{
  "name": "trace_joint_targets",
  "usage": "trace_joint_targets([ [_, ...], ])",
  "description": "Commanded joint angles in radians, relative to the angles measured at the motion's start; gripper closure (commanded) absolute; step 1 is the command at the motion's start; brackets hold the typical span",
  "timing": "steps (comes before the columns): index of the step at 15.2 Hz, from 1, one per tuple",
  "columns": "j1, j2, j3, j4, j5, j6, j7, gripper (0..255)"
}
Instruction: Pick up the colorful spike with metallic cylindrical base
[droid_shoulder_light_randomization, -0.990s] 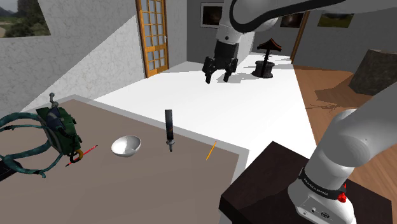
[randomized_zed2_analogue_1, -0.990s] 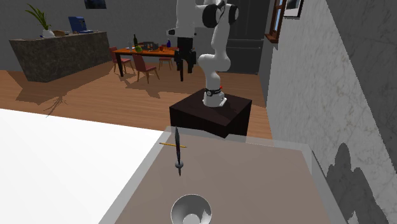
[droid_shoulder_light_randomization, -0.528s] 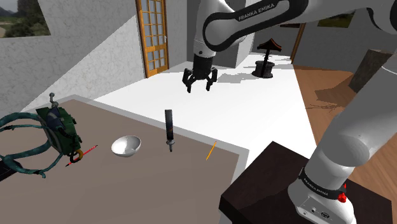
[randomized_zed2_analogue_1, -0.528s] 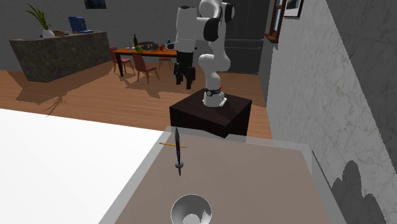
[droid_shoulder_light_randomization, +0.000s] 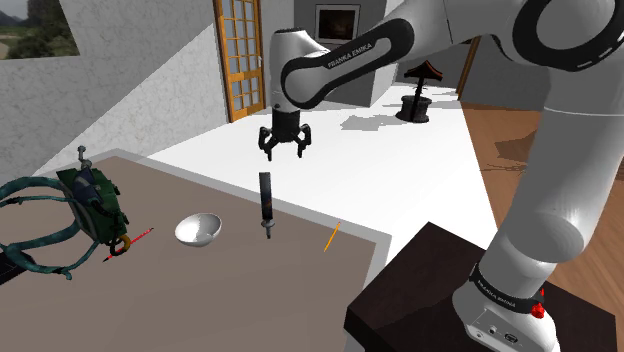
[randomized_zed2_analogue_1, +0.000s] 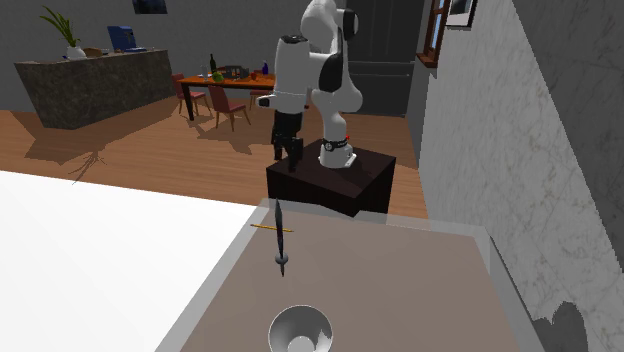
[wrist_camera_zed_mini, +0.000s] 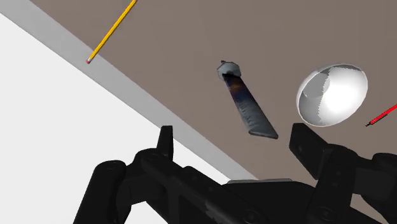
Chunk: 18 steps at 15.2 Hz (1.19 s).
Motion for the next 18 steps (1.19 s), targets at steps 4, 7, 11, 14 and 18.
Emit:
trace_joint_targets([
  [4,0.055,0.224,-0.020,0.214,-0.099,-0.027,0.124,0],
  [7,0.085,0.322,-0.037,0.319,-0.129,-0.049,0.164,0],
  [11,0.088,0.343,-0.042,0.295,-0.139,-0.007,0.174,0],
  [14,0.090,0.363,-0.048,0.278,-0.150,0.030,0.184,0],
  [18,0.090,0.365,-0.048,0.281,-0.150,0.029,0.184,255],
])
